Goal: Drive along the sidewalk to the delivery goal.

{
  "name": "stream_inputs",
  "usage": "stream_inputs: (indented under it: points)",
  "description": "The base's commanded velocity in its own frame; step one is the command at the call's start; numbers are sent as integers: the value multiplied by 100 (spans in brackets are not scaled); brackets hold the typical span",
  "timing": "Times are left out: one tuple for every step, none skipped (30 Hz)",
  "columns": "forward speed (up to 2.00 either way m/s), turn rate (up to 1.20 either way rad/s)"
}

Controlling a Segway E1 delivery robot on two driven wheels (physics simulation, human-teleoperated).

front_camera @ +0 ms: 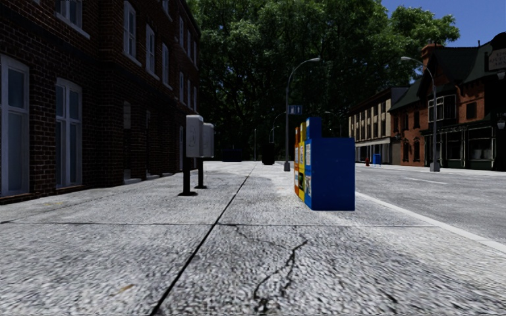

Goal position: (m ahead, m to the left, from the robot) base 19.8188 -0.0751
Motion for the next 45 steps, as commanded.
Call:
stream_inputs:
  points:
    - [185, 0]
    - [185, 0]
    - [185, 0]
    - [185, 0]
    - [185, 0]
    - [185, 0]
    - [185, 0]
    - [185, 0]
    - [185, 0]
    - [185, 0]
    - [185, 0]
    - [185, 0]
    - [185, 0]
    - [185, 0]
    - [185, 0]
    - [185, 0]
    - [187, 0]
    - [189, 0]
    - [190, 0]
    - [190, 0]
    - [190, 0]
    - [190, 0]
    - [190, 0]
    - [190, 0]
    - [190, 0]
    - [191, 0]
    - [191, 0]
    - [191, 0]
    - [191, 0]
    - [191, 0]
    - [191, 0]
    - [191, 0]
    - [191, 0]
    - [191, 0]
    - [191, 0]
    - [191, 0]
    - [190, 0]
    - [190, 0]
    - [187, 0]
    - [182, 0]
    - [188, 0]
    - [188, 0]
    - [197, 0]
    - [198, 0]
    - [198, 0]
